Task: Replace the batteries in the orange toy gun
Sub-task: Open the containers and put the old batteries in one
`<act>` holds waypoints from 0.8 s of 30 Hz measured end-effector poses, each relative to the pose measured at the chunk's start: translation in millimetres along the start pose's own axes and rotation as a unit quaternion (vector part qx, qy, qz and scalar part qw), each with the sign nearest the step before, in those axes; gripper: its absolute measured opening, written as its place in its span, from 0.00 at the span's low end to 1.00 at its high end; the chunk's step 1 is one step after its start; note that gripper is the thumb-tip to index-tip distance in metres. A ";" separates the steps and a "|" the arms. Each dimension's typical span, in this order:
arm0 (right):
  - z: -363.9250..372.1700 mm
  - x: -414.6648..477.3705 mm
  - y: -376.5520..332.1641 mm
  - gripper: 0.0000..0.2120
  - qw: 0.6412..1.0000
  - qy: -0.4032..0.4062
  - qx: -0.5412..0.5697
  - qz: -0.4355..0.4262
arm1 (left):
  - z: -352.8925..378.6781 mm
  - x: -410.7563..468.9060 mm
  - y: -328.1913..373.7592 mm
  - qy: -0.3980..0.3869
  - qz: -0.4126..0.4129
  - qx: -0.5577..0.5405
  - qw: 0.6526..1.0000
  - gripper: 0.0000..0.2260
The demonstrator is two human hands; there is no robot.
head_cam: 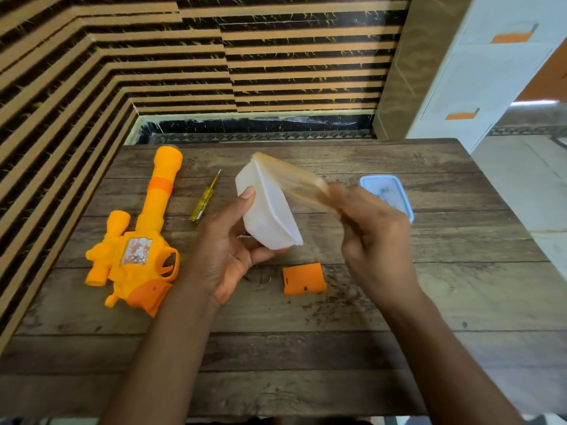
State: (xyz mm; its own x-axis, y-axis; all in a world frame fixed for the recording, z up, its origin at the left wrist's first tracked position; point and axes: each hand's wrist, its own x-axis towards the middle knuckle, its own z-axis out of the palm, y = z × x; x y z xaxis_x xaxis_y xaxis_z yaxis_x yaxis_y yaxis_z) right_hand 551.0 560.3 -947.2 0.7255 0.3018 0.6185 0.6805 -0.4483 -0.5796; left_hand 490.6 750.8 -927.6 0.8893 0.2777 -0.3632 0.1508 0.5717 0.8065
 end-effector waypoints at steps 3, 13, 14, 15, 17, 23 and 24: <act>-3.3 0.1 1.3 0.20 0.997 0.058 -0.044 0.014 | 5.9 0.5 -9.2 0.003 -0.020 -0.014 1.000 0.21; 1.4 2.8 1.0 0.08 0.987 0.128 -0.092 -0.002 | 40.3 8.6 -28.6 0.044 0.064 0.107 0.991 0.25; 0.8 3.2 2.3 0.09 0.988 0.123 -0.089 -0.003 | 43.8 7.9 -29.4 0.053 0.078 0.116 0.989 0.25; 0.2 3.9 3.5 0.09 0.989 0.117 -0.087 -0.006 | 47.0 7.6 -29.8 0.063 0.092 0.125 0.986 0.26; -0.8 4.3 4.7 0.10 0.990 0.105 -0.088 -0.015 | 52.5 9.1 -31.1 0.080 0.120 0.151 0.978 0.27; -2.0 5.6 8.5 0.13 0.991 0.106 -0.086 0.006 | 55.6 21.9 -38.8 0.124 0.151 0.289 0.937 0.15; -2.6 5.9 9.5 0.13 0.990 0.111 -0.080 0.011 | 56.7 21.3 -41.5 0.125 0.167 0.328 0.921 0.13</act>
State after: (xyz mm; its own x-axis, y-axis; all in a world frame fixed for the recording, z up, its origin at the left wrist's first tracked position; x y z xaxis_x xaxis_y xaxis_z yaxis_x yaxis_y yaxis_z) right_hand 561.5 555.6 -947.6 0.6870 0.1055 0.7189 0.6271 -0.5858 -0.5133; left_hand 527.8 689.3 -942.3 0.8182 0.5701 -0.0738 0.1886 -0.1450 0.9713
